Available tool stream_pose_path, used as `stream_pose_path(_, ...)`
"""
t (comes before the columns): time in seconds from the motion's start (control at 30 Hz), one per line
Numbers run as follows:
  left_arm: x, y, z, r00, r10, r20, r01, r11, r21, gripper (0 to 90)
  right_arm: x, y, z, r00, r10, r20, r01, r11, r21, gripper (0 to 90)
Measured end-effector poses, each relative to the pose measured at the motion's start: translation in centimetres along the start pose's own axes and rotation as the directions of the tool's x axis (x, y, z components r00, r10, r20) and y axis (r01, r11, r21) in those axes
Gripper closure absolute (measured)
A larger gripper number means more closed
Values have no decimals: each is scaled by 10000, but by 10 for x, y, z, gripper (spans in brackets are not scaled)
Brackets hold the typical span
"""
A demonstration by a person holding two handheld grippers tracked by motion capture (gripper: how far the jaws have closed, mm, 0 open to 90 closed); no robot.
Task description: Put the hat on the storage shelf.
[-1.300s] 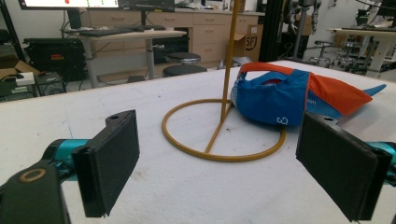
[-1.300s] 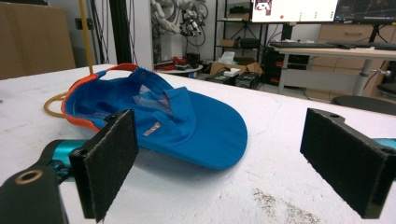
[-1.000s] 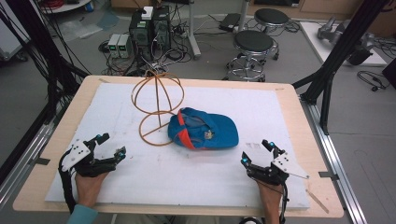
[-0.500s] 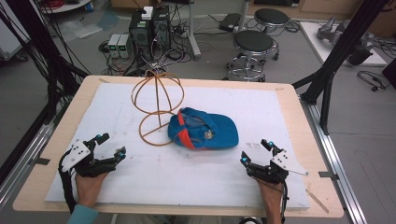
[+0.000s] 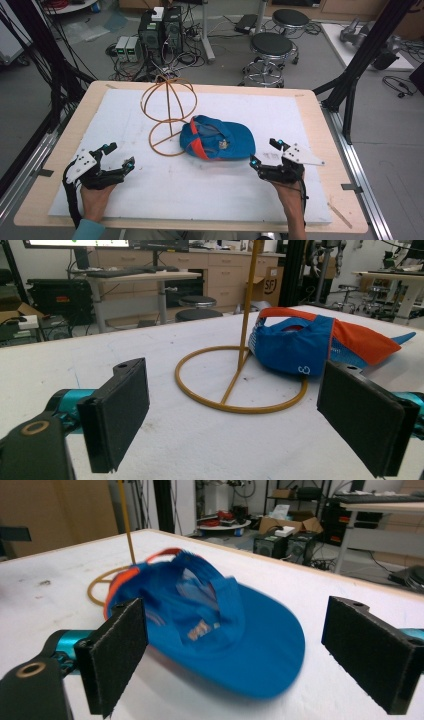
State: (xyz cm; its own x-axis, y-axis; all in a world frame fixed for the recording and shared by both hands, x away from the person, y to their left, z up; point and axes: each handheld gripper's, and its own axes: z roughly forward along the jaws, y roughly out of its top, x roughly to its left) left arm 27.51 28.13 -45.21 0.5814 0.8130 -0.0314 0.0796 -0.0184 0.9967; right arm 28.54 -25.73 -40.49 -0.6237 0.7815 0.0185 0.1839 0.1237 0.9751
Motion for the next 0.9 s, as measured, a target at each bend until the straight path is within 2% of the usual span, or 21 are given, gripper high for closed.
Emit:
stream_pose_path(0.07,0,0,0,10000,4,5,-4,10000,3,138,1,12,5,9998,-195,-102,196,9998,49,104)
stream_pose_path(0.1,0,0,0,10000,4,5,-4,10000,3,138,1,12,5,9998,-195,-102,196,9998,49,104)
stream_pose_path(0.13,0,0,0,10000,20,8,-20,10000,8,138,2,23,11,9992,-335,-233,337,9994,77,104)
stream_pose_path(0.33,0,0,0,10000,33,18,-33,10000,10,138,8,48,29,9962,-594,-633,621,9972,407,104)
stream_pose_path(0.43,0,0,0,10000,17,11,-17,10000,7,138,10,56,40,9949,-584,-824,642,9955,696,103)
stream_pose_path(0.57,0,0,0,10000,42,15,-42,10000,20,139,15,62,53,9907,-821,-1084,931,9906,1002,104)
stream_pose_path(0.67,0,0,0,10000,33,16,-33,10000,20,138,20,71,68,9851,-943,-1441,1155,9825,1461,104)
stream_pose_path(0.9,-1,0,0,10000,83,11,-83,10000,39,139,26,84,95,9777,-952,-1869,1293,9753,1794,104)
